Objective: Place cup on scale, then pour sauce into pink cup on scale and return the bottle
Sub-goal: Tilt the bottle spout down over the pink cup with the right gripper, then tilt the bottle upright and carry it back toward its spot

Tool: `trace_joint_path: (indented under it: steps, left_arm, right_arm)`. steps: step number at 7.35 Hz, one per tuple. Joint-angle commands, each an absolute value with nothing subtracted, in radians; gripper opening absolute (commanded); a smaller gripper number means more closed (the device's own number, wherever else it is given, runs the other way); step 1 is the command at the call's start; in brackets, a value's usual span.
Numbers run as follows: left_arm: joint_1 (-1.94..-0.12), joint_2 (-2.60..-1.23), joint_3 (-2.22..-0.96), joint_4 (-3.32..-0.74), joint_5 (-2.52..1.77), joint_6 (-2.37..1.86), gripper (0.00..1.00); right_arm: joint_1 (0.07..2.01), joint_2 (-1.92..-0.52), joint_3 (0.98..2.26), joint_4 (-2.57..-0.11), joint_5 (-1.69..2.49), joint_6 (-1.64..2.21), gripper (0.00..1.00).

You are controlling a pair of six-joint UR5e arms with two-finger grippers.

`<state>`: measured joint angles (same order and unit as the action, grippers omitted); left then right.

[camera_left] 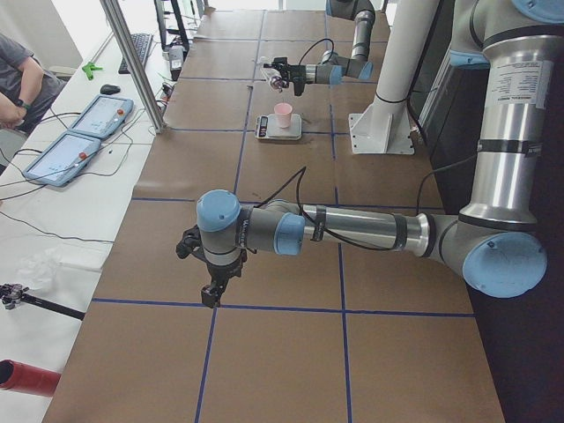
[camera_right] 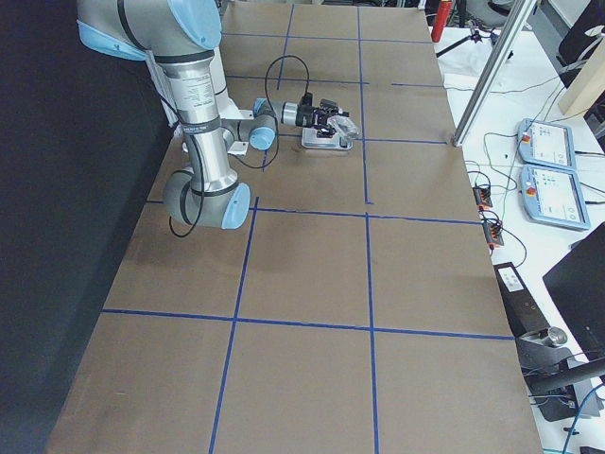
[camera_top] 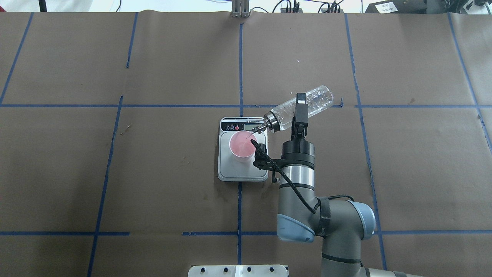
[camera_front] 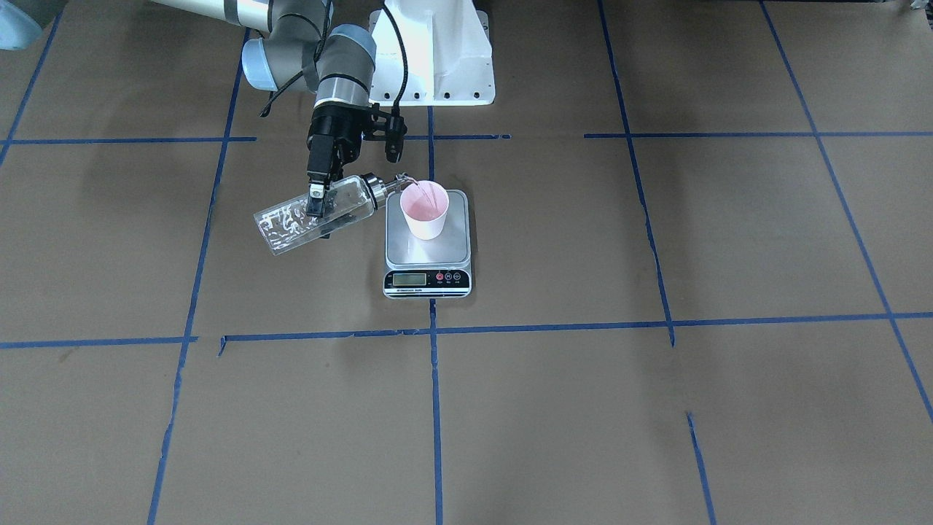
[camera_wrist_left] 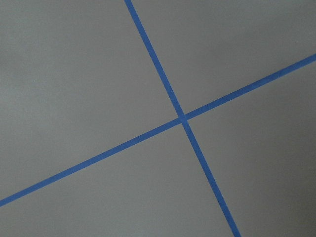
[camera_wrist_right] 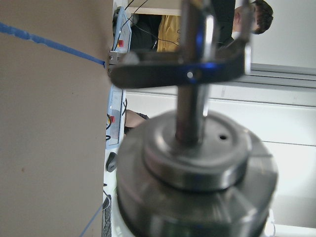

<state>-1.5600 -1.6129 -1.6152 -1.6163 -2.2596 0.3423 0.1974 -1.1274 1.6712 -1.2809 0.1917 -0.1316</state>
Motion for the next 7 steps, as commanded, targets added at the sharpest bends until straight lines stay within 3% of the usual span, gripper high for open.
trace_joint_path:
  steps: [1, 4, 7]
  left_arm:
    - [-1.56, -1.637, -1.615, -1.573, -2.26, 0.342, 1.0]
    - [-1.56, -1.655, -1.617, -1.543, -2.26, 0.342, 1.0]
    - [-1.56, -1.658, -1.62, -1.542, -2.26, 0.342, 1.0]
  right_arm:
    - [0.195, -1.132, 1.666, -1.279, 0.213, 0.019, 0.0]
    - [0.187, -1.138, 1.699, -1.278, 0.241, 0.194, 0.0]
    - [0.19, -1.192, 1.859, -1.278, 0.371, 0.445, 0.0]
